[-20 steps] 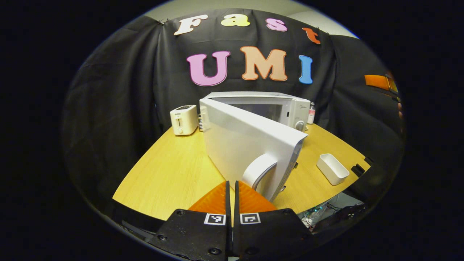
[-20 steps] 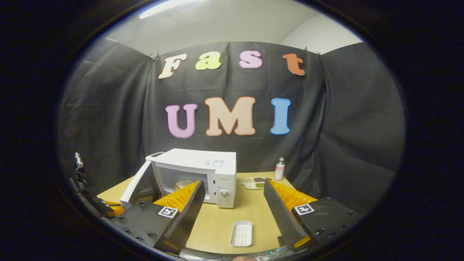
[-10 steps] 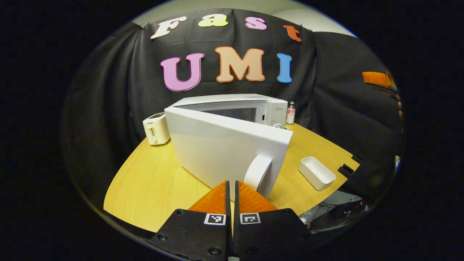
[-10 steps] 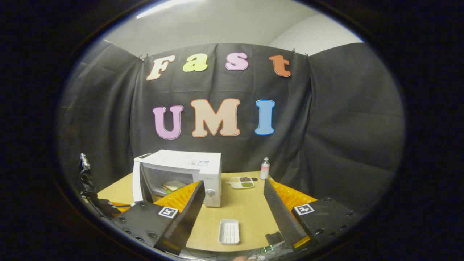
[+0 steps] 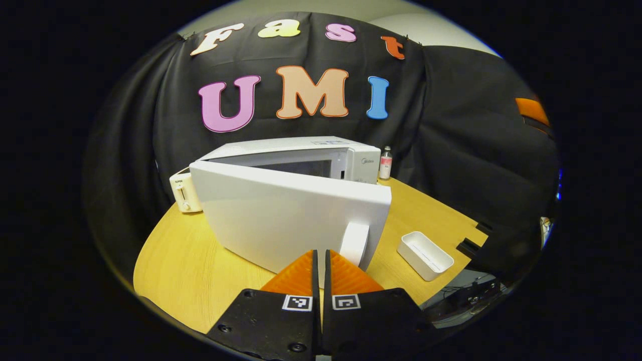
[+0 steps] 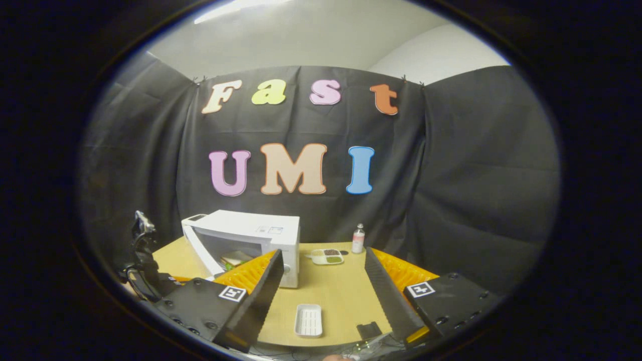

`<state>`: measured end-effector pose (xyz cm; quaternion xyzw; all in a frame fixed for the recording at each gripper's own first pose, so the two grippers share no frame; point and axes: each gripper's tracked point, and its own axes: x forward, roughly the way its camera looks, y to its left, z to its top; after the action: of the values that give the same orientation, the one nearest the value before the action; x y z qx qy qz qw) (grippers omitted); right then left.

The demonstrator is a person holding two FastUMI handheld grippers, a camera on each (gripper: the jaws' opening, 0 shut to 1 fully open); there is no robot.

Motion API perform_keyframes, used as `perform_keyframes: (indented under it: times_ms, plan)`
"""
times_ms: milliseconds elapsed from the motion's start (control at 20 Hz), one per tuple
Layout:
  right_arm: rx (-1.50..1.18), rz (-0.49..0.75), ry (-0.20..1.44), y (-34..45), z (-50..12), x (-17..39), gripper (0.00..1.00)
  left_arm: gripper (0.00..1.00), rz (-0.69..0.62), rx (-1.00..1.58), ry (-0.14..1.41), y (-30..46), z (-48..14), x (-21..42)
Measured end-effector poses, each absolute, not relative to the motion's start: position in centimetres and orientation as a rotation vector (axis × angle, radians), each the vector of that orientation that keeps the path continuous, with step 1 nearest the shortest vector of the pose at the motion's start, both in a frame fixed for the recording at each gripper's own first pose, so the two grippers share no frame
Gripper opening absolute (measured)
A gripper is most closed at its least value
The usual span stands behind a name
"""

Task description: Open the microwave oven with the left hand, put the food in, and close the microwave oven.

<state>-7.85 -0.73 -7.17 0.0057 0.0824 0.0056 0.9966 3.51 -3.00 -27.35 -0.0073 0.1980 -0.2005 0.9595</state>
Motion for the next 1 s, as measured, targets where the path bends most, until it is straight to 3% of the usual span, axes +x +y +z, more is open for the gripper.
perform_keyframes:
  times_ms: [50, 100, 500, 600, 700, 1000]
  plan:
    - [0.013, 0.013, 0.168, -0.6, -7.1, -8.1, 0.92, 0.00, -0.408, -0.017, 0.398, -3.3, -27.3, 4.1]
    - [0.018, 0.014, 0.172, -0.5, -7.0, -8.5, 0.99, 0.00, -0.410, -0.018, 0.397, -3.5, -27.3, 4.5]
    - [0.001, 0.004, 0.188, -0.8, -6.8, -9.8, 1.00, 0.00, -0.432, -0.017, 0.379, -5.7, -27.1, 7.9]
    - [0.004, 0.000, 0.190, -1.0, -6.5, -10.0, 1.00, 0.00, -0.439, -0.015, 0.375, -6.3, -26.8, 8.8]
    - [0.007, -0.004, 0.179, -1.3, -6.0, -10.0, 0.92, 0.00, -0.440, -0.030, 0.349, -6.8, -25.9, 9.7]
    - [0.026, -0.012, 0.186, -2.3, -6.2, -9.4, 0.92, 0.00, -0.425, -0.028, 0.340, -7.9, -26.0, 12.9]
